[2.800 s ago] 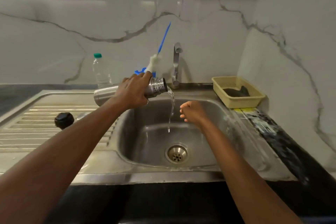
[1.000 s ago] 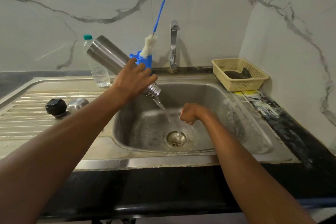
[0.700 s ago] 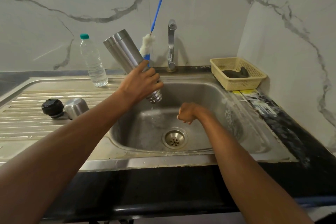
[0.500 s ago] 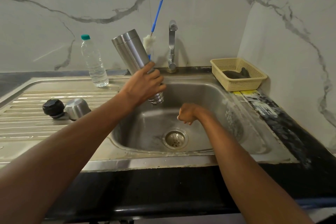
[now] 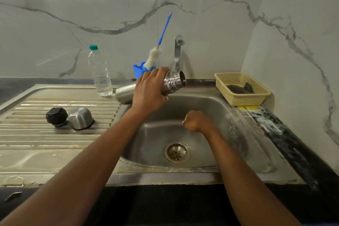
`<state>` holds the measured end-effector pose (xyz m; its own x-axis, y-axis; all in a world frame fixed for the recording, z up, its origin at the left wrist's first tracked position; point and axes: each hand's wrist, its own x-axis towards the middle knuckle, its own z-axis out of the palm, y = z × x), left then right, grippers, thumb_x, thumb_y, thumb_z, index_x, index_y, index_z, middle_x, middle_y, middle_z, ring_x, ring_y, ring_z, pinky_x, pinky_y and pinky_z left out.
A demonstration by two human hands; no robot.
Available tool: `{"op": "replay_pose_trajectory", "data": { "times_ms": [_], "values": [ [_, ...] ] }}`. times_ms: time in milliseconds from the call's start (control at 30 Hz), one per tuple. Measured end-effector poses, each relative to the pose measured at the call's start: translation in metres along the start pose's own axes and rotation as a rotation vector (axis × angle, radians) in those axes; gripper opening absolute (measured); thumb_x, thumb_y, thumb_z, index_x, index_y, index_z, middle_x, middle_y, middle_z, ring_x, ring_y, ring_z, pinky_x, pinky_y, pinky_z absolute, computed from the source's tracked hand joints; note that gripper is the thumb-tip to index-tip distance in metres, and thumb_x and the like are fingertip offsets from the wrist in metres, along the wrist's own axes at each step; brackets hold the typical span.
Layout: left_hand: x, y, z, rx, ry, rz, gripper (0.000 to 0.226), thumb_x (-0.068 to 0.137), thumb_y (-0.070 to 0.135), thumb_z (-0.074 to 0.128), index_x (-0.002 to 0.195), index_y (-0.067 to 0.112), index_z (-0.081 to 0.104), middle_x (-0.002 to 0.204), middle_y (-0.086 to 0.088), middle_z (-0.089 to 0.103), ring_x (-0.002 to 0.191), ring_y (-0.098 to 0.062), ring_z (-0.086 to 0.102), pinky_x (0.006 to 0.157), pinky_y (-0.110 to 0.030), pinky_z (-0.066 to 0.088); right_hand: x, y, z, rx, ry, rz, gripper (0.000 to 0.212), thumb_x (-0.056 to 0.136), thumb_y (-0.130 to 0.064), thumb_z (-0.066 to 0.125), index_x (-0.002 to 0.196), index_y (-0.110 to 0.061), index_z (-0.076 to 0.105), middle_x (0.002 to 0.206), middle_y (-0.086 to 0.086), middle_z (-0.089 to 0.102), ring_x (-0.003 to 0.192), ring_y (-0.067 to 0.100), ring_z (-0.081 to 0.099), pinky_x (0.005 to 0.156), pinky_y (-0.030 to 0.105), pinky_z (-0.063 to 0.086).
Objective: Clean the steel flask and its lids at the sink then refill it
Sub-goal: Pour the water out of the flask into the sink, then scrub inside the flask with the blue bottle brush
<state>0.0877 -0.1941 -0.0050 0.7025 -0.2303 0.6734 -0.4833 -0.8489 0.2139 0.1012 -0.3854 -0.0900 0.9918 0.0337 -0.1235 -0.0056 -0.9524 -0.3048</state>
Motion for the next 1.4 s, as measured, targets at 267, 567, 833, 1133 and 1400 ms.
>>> {"op": "replay_pose_trajectory", "data": {
  "times_ms": [267,567,833,1133,1400],
  "values": [
    [-0.023,0.006,0.022,-0.694,0.019,-0.445,0.064,0.067,0.008,0.086,0.117,0.022,0.05,0.097,0.006,0.065,0.086,-0.015,0.065,0.072,-0.031,0.053,-0.004,-0.004,-0.001,0.025,0.037,0.034,0.028,0.095,-0.023,0.054,0.07,-0.014,0.062,0.078,0.004,0.065,0.078,0.023,0.065,0.073,0.033,0.051],
    [-0.042,-0.018,0.045,-0.701,-0.028,-0.67,0.068,0.07,0.008,0.087,0.127,0.018,0.051,0.106,0.001,0.065,0.089,-0.014,0.063,0.069,-0.02,0.045,-0.012,-0.017,-0.011,0.316,0.295,0.015,0.017,0.097,-0.023,0.059,0.094,-0.02,0.076,0.101,0.001,0.076,0.099,0.022,0.069,0.086,0.034,0.054],
    [-0.037,-0.034,0.047,-0.701,0.002,-0.792,0.061,0.071,0.008,0.084,0.12,0.02,0.049,0.098,0.003,0.062,0.087,-0.018,0.064,0.084,-0.043,0.056,0.044,-0.111,-0.075,0.476,0.453,-0.125,0.025,0.096,-0.024,0.058,0.081,-0.007,0.066,0.078,0.006,0.067,0.073,0.023,0.06,0.072,0.034,0.049],
    [-0.035,-0.045,0.049,-0.822,0.066,-0.852,0.058,0.073,0.003,0.08,0.119,0.021,0.049,0.098,-0.001,0.063,0.083,-0.015,0.064,0.071,-0.032,0.052,0.142,-0.173,-0.113,0.842,0.469,0.056,0.051,0.09,-0.025,0.071,0.13,-0.007,0.047,0.122,0.008,0.063,0.098,0.023,0.067,0.083,0.035,0.06],
    [-0.029,-0.041,0.052,-0.833,0.019,-0.858,0.054,0.072,0.004,0.082,0.114,0.018,0.051,0.091,0.006,0.061,0.076,-0.007,0.06,0.062,-0.023,0.044,0.164,-0.187,-0.119,0.796,0.49,-0.003,0.046,0.092,-0.026,0.068,0.13,-0.008,0.05,0.124,0.006,0.062,0.102,0.023,0.068,0.087,0.038,0.061]
  ]
}}
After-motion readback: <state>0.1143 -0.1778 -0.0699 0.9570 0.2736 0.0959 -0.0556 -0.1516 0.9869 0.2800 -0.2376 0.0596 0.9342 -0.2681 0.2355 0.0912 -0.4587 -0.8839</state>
